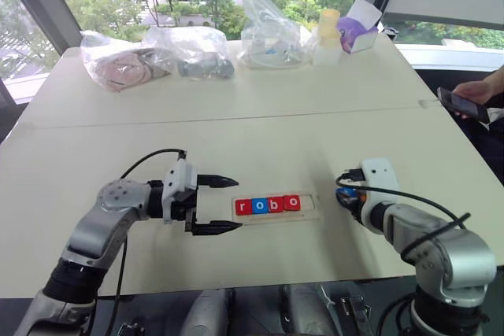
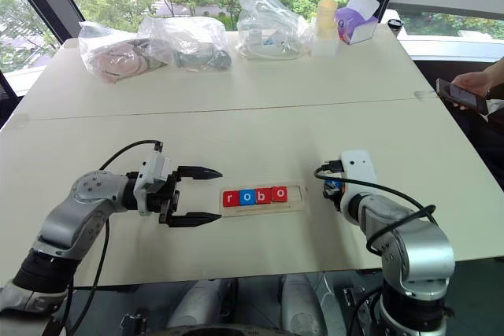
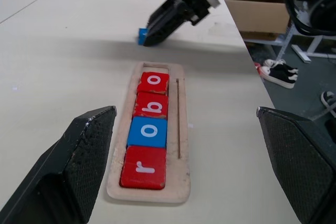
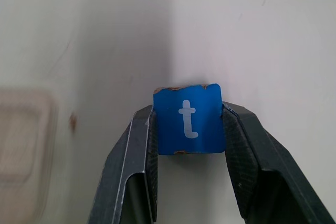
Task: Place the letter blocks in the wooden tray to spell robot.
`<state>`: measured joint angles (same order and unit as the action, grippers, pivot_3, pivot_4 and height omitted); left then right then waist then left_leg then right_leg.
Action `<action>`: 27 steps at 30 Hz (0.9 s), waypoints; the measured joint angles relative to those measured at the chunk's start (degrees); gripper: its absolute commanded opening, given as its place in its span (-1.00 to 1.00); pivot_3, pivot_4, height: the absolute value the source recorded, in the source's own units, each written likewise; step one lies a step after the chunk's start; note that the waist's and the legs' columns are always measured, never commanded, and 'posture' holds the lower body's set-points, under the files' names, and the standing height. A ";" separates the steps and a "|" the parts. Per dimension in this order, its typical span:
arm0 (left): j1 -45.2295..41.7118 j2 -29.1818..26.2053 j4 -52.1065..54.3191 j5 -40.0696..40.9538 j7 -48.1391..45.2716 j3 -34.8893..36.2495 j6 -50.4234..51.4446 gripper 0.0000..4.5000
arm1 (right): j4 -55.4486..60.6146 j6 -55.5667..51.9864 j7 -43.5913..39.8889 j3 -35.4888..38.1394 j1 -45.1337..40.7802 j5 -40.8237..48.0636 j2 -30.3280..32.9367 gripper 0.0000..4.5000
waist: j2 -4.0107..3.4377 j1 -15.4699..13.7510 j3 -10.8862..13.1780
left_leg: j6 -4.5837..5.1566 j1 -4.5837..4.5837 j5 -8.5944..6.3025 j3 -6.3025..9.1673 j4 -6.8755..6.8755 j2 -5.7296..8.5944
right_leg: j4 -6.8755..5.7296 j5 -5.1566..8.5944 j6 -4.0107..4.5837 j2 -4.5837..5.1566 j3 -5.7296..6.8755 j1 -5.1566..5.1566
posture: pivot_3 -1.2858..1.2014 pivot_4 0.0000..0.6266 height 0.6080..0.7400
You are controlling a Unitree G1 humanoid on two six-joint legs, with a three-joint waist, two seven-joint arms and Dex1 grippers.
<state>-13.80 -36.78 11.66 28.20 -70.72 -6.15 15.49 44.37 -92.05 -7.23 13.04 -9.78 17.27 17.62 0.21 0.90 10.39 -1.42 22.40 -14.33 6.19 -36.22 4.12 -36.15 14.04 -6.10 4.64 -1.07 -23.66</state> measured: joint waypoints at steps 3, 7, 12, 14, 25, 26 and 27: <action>-0.59 0.04 0.58 0.04 0.39 -0.01 1.50 1.00 | 1.27 0.00 1.74 0.94 1.42 3.03 -0.32 -0.49 | 0.00 -0.02 0.00 | 0.00 0.00 0.00 0.00 0.00 0.00 | 0.00 0.00 0.00 0.00 0.00 0.00 | 0.03 -0.52 1.00; -2.16 0.09 1.40 0.08 1.40 -0.05 3.97 1.00 | 3.03 0.02 4.06 1.77 3.44 7.00 -0.30 -0.01 | 0.01 -0.12 -0.01 | 0.00 0.00 0.00 0.01 0.00 0.00 | 0.01 0.00 0.00 0.00 0.00 0.02 | 0.03 -0.52 1.00; -2.76 0.77 3.81 0.62 2.79 -0.17 6.28 1.00 | 2.99 -0.05 5.32 1.48 2.84 12.94 1.51 0.97 | 0.01 -0.09 0.00 | 0.00 0.00 0.00 0.00 -0.01 0.00 | 0.02 0.00 -0.01 0.01 0.00 0.02 | 0.03 -0.52 1.00; -2.91 0.78 4.55 0.89 3.32 -0.22 7.32 1.00 | 1.99 -0.06 3.34 1.01 1.21 15.72 7.38 0.97 | -0.02 -0.12 0.02 | 0.00 0.01 0.00 -0.01 -0.05 0.01 | 0.06 0.00 -0.01 0.02 0.01 0.05 | 0.03 -0.52 1.00; -4.12 1.05 6.52 1.30 4.87 -0.42 9.54 1.00 | -16.28 48.06 -43.34 -10.01 2.20 9.78 47.92 0.97 | 0.22 -0.18 0.15 | 0.14 0.03 -0.07 -0.11 -0.03 0.03 | 0.27 0.14 -0.16 0.11 0.13 0.21 | 0.03 -0.52 1.00; -4.11 1.06 6.57 1.30 4.92 -0.43 9.64 1.00 | -19.64 53.96 -47.00 -10.91 2.22 8.17 48.13 0.97 | 0.25 -0.06 0.16 | 0.14 0.01 -0.08 -0.17 -0.05 0.03 | 0.28 0.13 -0.16 0.11 0.09 0.21 | 0.03 -0.52 1.00; -4.07 1.03 6.70 1.32 4.95 -0.41 9.92 1.00 | -22.53 58.75 -49.99 -12.07 1.99 6.59 48.45 0.97 | 0.25 -0.03 0.17 | 0.14 0.00 -0.08 -0.18 -0.06 0.02 | 0.28 0.13 -0.16 0.10 0.08 0.21 | 0.03 -0.52 1.00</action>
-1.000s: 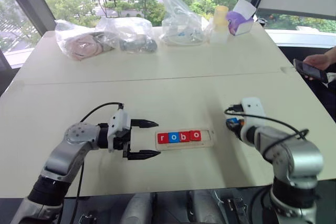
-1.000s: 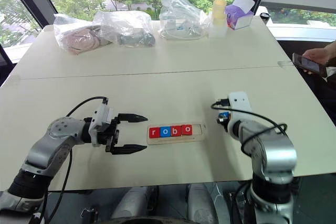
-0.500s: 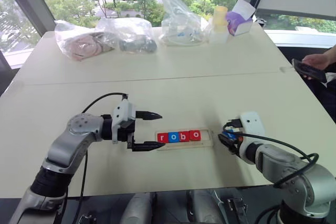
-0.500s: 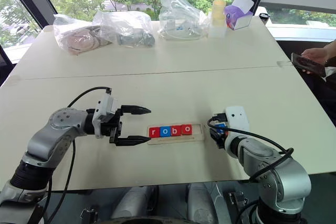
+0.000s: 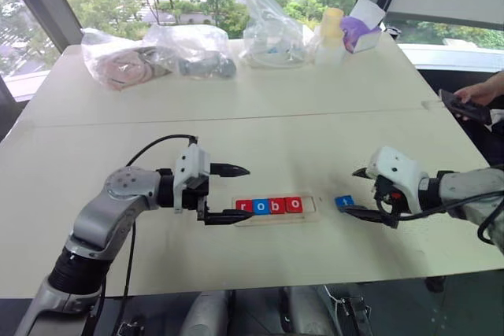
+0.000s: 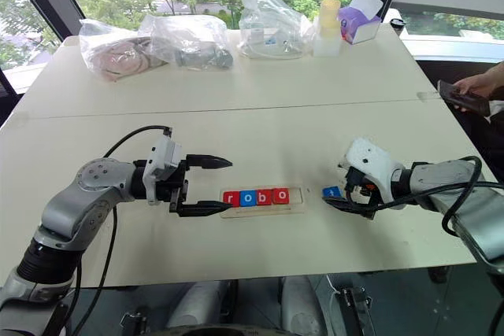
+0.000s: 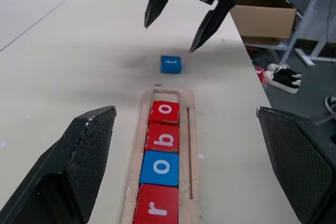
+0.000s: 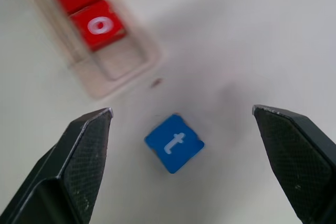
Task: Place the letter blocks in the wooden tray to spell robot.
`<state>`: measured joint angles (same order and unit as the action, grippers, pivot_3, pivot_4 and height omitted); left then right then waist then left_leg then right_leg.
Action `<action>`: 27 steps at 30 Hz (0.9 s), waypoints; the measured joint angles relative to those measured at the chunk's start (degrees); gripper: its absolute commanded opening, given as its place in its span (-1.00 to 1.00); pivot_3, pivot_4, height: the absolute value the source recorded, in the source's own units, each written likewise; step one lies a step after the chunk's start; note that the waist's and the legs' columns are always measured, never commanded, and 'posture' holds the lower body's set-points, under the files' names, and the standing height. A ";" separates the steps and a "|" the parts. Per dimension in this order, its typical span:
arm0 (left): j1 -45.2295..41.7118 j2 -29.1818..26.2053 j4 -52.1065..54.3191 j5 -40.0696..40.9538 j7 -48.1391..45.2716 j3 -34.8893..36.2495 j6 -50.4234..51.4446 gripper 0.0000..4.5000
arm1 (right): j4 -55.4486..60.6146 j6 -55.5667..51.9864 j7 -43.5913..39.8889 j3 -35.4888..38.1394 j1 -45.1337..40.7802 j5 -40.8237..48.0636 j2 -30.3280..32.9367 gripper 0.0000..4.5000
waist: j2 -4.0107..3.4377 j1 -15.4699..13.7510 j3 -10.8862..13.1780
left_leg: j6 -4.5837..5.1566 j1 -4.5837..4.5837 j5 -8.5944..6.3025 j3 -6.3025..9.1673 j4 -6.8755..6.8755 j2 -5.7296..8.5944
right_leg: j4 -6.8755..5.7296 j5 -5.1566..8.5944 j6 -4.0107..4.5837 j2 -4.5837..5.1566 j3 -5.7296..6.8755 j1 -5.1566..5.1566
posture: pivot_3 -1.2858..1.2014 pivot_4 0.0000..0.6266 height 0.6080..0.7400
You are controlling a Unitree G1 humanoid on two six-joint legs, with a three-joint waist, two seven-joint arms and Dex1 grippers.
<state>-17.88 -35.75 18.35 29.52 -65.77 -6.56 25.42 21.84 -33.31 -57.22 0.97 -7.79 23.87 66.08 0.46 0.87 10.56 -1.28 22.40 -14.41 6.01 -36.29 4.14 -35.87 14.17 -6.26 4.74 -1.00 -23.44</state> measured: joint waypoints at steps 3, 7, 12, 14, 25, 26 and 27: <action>0.27 -0.12 0.36 0.22 0.11 0.15 0.18 1.00 | -11.04 11.98 -7.02 -4.47 -3.28 -5.17 -1.07 0.97 | 0.02 0.03 0.03 | -0.01 -0.03 0.01 0.01 -0.03 -0.01 | -0.06 -0.02 0.05 -0.01 -0.02 0.00 | 0.03 -0.52 1.00; 0.53 -0.19 0.65 0.50 0.37 0.26 0.19 1.00 | -19.02 18.96 -11.74 -7.70 -6.79 -9.06 -3.30 0.97 | 0.00 -0.16 0.05 | -0.04 -0.04 0.02 0.07 -0.02 -0.02 | -0.12 -0.02 0.07 -0.03 -0.04 -0.03 | 0.03 -0.52 1.00; 1.51 -0.32 0.75 0.53 0.65 0.57 0.10 1.00 | -26.00 24.05 -14.07 -10.09 -8.73 -12.88 -6.42 0.97 | 0.00 -0.25 0.05 | -0.05 -0.02 0.01 0.08 -0.02 -0.01 | -0.10 -0.02 0.07 -0.01 -0.06 -0.04 | 0.03 -0.52 1.00; 1.67 -0.38 0.75 0.53 0.66 0.64 0.01 1.00 | -27.40 25.46 -14.83 -10.12 -9.37 -13.53 -6.73 0.97 | -0.01 -0.26 0.05 | -0.05 -0.02 0.01 0.08 -0.03 0.00 | -0.11 -0.02 0.08 -0.01 -0.07 -0.04 | 0.03 -0.52 1.00; 4.20 -0.34 -0.31 -0.26 0.47 0.68 -2.98 1.00 | -27.54 25.78 -15.86 -9.38 -9.50 -13.69 -9.65 -0.51 | 0.00 -0.15 0.04 | -0.08 -0.07 0.03 0.10 -0.04 -0.03 | -0.14 -0.05 0.13 -0.03 -0.08 -0.02 | 0.03 -0.52 1.00; 4.41 -0.35 -0.50 -0.30 0.38 0.69 -3.44 1.00 | -27.18 25.90 -15.49 -9.38 -9.48 -14.06 -9.72 -0.51 | 0.00 -0.18 0.04 | -0.08 -0.06 0.03 0.10 -0.05 -0.03 | -0.14 -0.05 0.14 -0.03 -0.08 -0.02 | 0.03 -0.52 1.00; 4.47 -0.35 -0.64 -0.32 0.26 0.68 -3.69 1.00 | -26.61 26.05 -14.84 -9.38 -9.48 -14.42 -9.96 -0.51 | 0.00 -0.19 0.04 | -0.09 -0.06 0.03 0.10 -0.04 -0.03 | -0.14 -0.05 0.14 -0.02 -0.08 -0.02 | 0.03 -0.52 1.00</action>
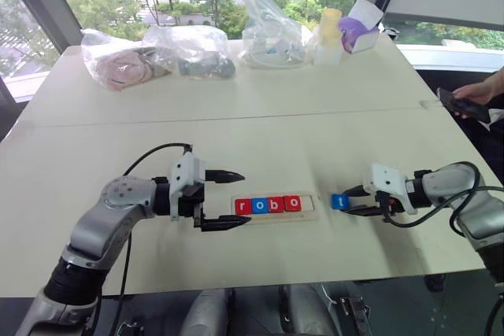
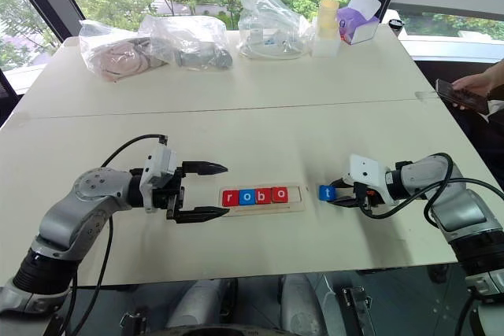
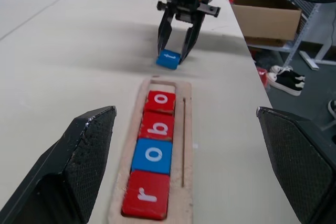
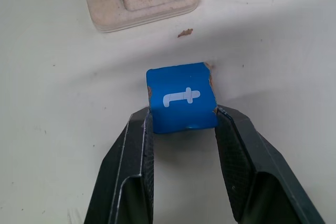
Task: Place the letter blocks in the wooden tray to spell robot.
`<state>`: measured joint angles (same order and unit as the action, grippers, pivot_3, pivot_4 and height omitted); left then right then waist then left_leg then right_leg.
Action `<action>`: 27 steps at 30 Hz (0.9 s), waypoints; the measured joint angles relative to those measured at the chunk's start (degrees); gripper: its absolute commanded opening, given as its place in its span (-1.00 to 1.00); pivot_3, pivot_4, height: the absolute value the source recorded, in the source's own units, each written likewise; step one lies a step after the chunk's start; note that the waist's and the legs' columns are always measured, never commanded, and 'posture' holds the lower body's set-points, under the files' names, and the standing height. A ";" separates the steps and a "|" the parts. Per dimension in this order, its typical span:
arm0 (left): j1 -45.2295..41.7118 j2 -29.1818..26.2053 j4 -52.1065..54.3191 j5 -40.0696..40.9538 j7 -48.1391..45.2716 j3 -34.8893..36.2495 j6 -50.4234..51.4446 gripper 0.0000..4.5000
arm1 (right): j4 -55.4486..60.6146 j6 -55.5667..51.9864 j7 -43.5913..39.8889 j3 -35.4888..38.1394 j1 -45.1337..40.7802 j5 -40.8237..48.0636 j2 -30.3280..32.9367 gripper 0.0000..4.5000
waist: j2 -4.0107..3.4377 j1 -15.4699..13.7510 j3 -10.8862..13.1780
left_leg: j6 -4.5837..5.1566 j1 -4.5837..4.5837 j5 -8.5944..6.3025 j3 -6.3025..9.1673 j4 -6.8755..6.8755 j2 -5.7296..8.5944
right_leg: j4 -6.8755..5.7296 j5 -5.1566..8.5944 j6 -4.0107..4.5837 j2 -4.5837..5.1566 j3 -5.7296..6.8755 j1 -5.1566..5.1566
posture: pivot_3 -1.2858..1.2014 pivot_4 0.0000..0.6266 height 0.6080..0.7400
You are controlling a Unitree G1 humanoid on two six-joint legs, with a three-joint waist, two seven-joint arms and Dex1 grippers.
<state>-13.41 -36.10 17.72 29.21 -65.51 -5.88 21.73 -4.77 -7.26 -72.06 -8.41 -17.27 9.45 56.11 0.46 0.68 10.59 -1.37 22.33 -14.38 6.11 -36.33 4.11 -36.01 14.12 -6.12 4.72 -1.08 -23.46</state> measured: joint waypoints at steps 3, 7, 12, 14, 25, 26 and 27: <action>0.19 0.00 -0.67 -0.06 -0.35 0.01 -0.97 1.00 | 2.89 -1.38 1.29 -0.07 -0.37 -0.25 -1.55 -0.51 | -0.02 0.02 0.01 | 0.00 0.01 0.00 0.00 0.01 0.00 | -0.01 0.00 0.00 0.00 -0.01 -0.03 | 0.03 -0.52 1.00; 0.38 0.00 -1.26 -0.13 -0.55 0.00 -1.56 1.00 | 6.93 -3.96 1.16 -0.18 -2.51 -0.17 -2.09 -0.51 | -0.02 -0.10 0.01 | 0.00 0.03 0.00 0.00 0.01 0.01 | 0.00 0.00 -0.01 0.01 0.00 -0.04 | 0.03 -0.52 1.00; 0.48 -0.01 -1.78 -0.38 -0.94 0.00 -2.56 1.00 | 10.00 -7.45 -0.36 -2.63 -3.57 -0.35 -2.54 -0.51 | -0.02 -0.18 0.01 | 0.00 0.05 0.00 0.01 0.01 0.02 | 0.02 0.00 -0.01 0.04 0.00 -0.03 | 0.03 -0.52 1.00; 0.59 -0.01 -1.83 -0.47 -0.99 0.00 -2.77 1.00 | 9.98 -7.51 -0.63 -3.98 -3.74 -1.34 -2.71 -0.51 | -0.02 -0.15 0.01 | 0.00 0.05 0.00 0.01 0.01 0.02 | 0.02 0.00 0.00 0.04 0.00 -0.04 | 0.03 -0.52 1.00; 1.54 -0.01 -1.83 -1.00 -0.73 -0.01 -3.53 1.00 | 8.93 -8.37 -1.55 -6.60 -6.27 -3.68 -3.83 -0.51 | -0.02 -0.09 0.01 | 0.00 0.05 0.00 0.01 0.01 0.02 | 0.01 0.00 0.00 0.03 0.00 -0.06 | 0.03 -0.52 1.00; 1.57 -0.01 -1.83 -1.02 -0.72 -0.01 -3.53 1.00 | 8.92 -8.52 -1.61 -6.78 -6.50 -3.76 -3.85 -0.51 | -0.02 -0.09 0.01 | 0.00 0.05 0.00 0.01 0.01 0.02 | 0.00 0.00 0.00 0.03 0.00 -0.06 | 0.03 -0.52 1.00; 1.60 -0.01 -1.83 -1.04 -0.71 -0.02 -3.53 1.00 | 8.91 -8.60 -1.68 -6.87 -6.67 -3.86 -3.88 -0.51 | -0.02 -0.09 0.01 | 0.00 0.05 0.00 0.01 0.01 0.02 | 0.00 0.00 0.00 0.02 0.01 -0.06 | 0.03 -0.52 1.00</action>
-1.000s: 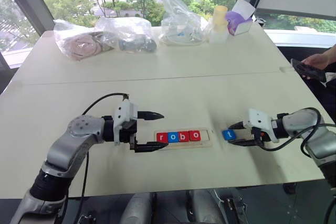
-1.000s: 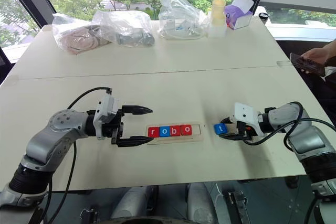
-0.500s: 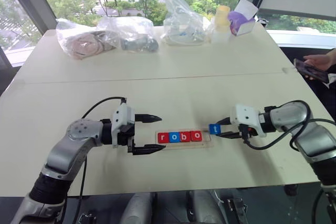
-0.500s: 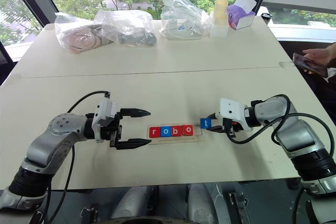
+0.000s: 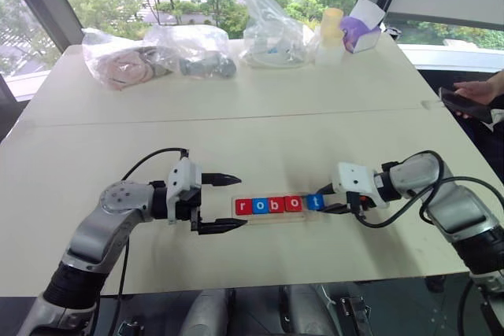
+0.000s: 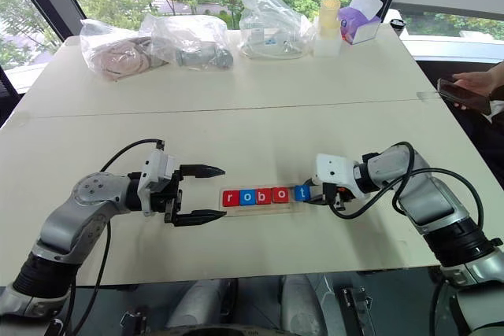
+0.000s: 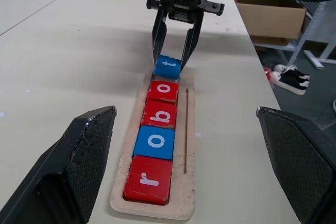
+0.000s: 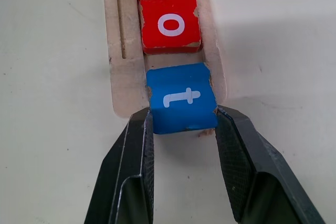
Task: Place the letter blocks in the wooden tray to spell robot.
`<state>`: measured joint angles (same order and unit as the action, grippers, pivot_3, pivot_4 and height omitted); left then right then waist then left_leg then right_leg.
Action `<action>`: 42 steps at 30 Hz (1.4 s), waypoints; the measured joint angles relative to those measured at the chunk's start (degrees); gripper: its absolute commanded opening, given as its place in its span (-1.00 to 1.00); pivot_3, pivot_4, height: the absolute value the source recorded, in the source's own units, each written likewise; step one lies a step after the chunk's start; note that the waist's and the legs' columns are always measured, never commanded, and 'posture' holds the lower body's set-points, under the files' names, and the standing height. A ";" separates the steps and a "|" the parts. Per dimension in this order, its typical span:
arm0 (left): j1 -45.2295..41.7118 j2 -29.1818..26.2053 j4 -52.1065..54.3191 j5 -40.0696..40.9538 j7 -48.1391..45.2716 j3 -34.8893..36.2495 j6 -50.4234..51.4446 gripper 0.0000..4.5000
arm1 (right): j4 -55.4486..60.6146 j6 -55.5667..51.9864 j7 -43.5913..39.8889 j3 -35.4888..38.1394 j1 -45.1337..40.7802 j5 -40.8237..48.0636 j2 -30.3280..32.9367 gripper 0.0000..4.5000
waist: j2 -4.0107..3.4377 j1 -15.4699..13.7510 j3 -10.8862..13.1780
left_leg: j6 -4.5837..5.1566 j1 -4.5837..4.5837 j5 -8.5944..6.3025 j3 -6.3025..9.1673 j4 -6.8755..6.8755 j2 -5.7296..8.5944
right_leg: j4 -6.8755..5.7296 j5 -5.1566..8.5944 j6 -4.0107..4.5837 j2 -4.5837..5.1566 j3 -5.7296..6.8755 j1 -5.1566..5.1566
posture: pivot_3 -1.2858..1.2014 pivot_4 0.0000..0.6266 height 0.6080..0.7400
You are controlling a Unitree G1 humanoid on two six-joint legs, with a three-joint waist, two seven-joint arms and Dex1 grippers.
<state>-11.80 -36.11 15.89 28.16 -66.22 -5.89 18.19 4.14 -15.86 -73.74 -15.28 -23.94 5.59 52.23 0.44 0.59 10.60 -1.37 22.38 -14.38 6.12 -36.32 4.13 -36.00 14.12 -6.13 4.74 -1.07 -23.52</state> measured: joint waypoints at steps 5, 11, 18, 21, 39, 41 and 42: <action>0.57 0.01 0.09 -0.03 0.26 0.00 0.00 1.00 | -0.01 -0.18 -0.91 -0.86 -1.07 -0.58 -0.25 -0.51 | 0.00 0.06 0.00 | 0.00 0.00 0.00 0.00 0.00 0.00 | -0.01 0.00 0.00 0.00 0.00 0.00 | 0.03 -0.52 1.00; 0.99 0.01 0.27 -0.03 0.67 0.00 0.00 1.00 | -0.01 -0.91 -2.01 -1.73 -2.10 -0.98 -0.71 -0.51 | 0.00 0.01 0.00 | 0.00 0.00 0.00 0.00 0.00 0.00 | 0.00 0.00 0.00 0.00 0.00 0.00 | 0.03 -0.52 1.00; 1.65 0.15 1.20 -0.03 1.87 0.00 0.03 1.00 | 0.01 -2.86 -3.78 -1.89 -3.21 -0.94 -0.64 -0.51 | 0.00 0.01 0.00 | 0.00 0.00 0.00 0.00 0.00 0.00 | 0.00 0.00 0.00 0.00 0.00 -0.01 | 0.03 -0.52 1.00; 1.68 0.16 1.24 -0.03 2.36 -0.01 0.06 1.00 | 0.01 -3.40 -4.03 -2.29 -3.22 -1.08 -0.65 -0.51 | 0.00 0.00 0.00 | 0.00 0.00 0.00 0.00 0.00 0.00 | 0.00 0.00 0.00 0.01 0.00 0.00 | 0.03 -0.52 1.00; 2.28 0.17 2.75 0.01 3.28 -0.01 0.50 1.00 | 0.01 -4.96 -4.33 -3.98 -5.20 -2.16 -3.85 -0.51 | 0.00 0.04 0.00 | -0.01 0.00 0.00 0.01 0.00 0.00 | -0.01 0.00 0.00 0.00 0.00 -0.01 | 0.03 -0.52 1.00; 2.49 0.18 2.74 0.01 3.28 -0.01 0.50 1.00 | 0.01 -5.03 -4.34 -4.03 -5.37 -2.16 -3.85 -0.51 | 0.00 0.03 0.00 | -0.01 0.00 0.00 0.00 0.00 0.00 | -0.01 0.00 0.00 0.00 0.00 -0.01 | 0.03 -0.52 1.00; 2.55 0.18 2.74 0.01 3.28 -0.01 0.50 1.00 | 0.01 -5.03 -4.34 -4.05 -5.37 -2.17 -3.85 -0.51 | 0.00 0.03 0.00 | -0.01 0.00 0.00 0.00 0.00 0.00 | -0.01 0.00 0.00 0.00 0.00 -0.01 | 0.03 -0.52 1.00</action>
<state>-9.25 -35.93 18.63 28.18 -62.94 -5.91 18.70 4.15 -20.89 -78.08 -19.33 -29.31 3.42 48.38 0.44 0.62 10.60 -1.38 22.38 -14.38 6.13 -36.32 4.13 -36.01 14.11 -6.13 4.74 -1.07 -23.53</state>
